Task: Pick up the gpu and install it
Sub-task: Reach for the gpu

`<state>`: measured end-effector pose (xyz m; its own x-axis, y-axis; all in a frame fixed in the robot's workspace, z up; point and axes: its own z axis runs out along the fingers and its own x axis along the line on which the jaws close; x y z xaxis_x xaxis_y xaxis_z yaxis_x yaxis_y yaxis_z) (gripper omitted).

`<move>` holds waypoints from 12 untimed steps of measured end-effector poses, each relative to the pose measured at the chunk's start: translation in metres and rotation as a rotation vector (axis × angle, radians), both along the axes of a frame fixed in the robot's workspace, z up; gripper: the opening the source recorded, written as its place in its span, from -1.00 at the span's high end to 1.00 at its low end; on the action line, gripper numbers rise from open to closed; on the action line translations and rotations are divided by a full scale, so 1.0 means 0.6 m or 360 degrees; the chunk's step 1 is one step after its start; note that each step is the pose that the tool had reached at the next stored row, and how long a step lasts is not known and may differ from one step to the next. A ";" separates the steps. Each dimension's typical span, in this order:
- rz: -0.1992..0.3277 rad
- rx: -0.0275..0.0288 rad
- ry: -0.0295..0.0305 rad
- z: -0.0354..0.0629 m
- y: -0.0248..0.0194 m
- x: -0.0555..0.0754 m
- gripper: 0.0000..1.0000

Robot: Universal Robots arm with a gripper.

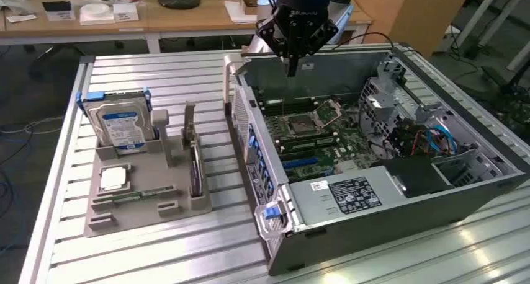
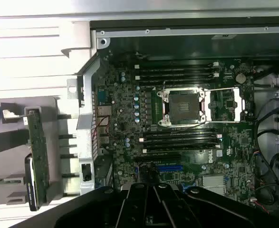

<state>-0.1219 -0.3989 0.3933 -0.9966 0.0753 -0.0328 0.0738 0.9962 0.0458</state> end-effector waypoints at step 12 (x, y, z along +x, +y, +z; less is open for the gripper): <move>0.0000 0.00000 -0.00016 0.000 0.0000 -0.011 0.79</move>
